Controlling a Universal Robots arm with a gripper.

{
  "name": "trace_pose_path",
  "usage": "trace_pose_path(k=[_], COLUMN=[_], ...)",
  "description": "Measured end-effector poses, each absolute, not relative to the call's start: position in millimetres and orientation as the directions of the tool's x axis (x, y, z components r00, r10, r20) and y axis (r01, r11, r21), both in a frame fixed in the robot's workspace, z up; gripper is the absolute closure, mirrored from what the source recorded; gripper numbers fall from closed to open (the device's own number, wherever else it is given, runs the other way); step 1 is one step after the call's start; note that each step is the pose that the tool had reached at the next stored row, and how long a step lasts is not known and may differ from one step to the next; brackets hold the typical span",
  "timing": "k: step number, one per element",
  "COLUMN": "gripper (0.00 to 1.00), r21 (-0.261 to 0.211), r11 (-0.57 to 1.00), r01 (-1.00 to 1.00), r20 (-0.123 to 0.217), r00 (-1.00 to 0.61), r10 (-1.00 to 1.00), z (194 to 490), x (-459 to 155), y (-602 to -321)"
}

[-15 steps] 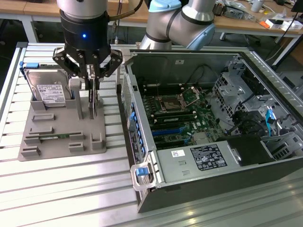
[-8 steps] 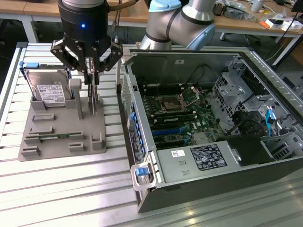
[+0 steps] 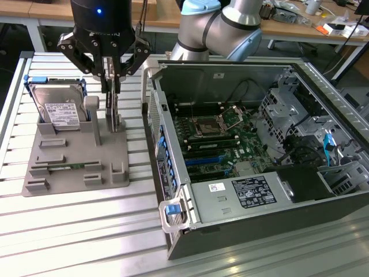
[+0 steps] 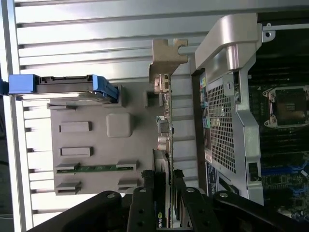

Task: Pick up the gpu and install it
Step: 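Pick up the gpu and move the gpu toward the slot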

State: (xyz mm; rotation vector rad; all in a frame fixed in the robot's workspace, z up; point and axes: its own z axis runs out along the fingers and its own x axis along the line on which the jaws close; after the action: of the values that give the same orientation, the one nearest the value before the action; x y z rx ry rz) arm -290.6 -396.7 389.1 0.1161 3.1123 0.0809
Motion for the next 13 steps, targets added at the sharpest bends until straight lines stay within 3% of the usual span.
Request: trace_pose_path(k=[13], gripper=[0.74], r21=[0.056], r11=[0.996], r01=[0.074], r20=[-0.024], r00=[-0.997], r10=[0.075], z=[423.1], x=[-290.6], y=[-396.7])
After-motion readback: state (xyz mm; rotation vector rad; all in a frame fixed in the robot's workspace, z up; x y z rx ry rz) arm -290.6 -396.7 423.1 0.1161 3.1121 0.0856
